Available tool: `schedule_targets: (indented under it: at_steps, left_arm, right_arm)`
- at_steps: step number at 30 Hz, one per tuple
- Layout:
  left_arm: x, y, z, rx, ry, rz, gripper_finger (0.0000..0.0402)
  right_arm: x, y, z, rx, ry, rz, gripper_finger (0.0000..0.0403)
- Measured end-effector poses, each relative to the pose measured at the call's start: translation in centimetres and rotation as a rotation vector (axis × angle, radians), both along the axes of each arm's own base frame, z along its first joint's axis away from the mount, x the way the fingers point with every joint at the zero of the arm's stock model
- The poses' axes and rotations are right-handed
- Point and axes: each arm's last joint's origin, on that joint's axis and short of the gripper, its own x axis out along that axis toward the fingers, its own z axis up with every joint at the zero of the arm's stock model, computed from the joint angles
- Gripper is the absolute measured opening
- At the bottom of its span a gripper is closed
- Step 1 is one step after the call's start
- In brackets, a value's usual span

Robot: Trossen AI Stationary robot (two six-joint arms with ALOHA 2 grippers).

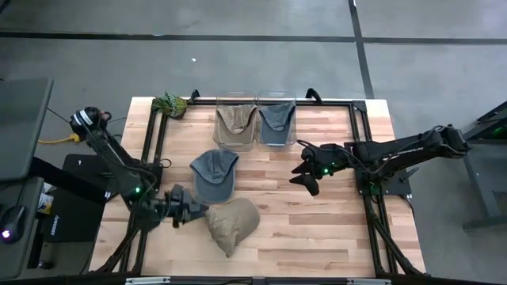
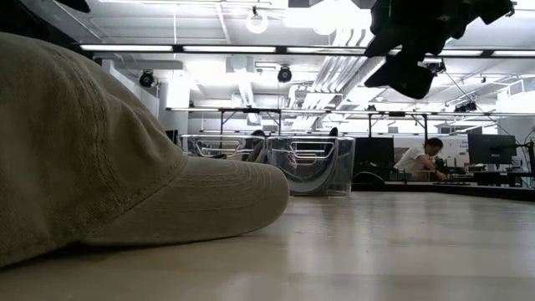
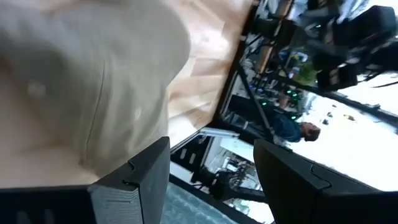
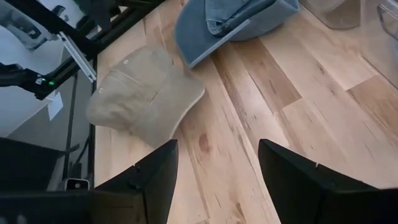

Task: Pick & Place hat
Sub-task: Put the brown cap into the left transparent bin

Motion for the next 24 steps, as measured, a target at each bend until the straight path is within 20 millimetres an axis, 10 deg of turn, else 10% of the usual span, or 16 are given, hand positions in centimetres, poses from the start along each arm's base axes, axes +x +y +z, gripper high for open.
schedule_targets:
  at_steps: [11, 24]
  left_arm:
    - [2.9, -5.8, 0.5, -0.056, 0.31, -0.014, 0.0213]
    - [6.5, -9.2, -3.4, -0.194, 0.423, 0.128, 0.0213]
  right_arm:
    - [0.2, 0.4, 0.3, -0.007, -0.037, 0.006, 0.0216]
    - [0.0, 1.7, 0.4, -0.024, -0.051, 0.043, 0.0216]
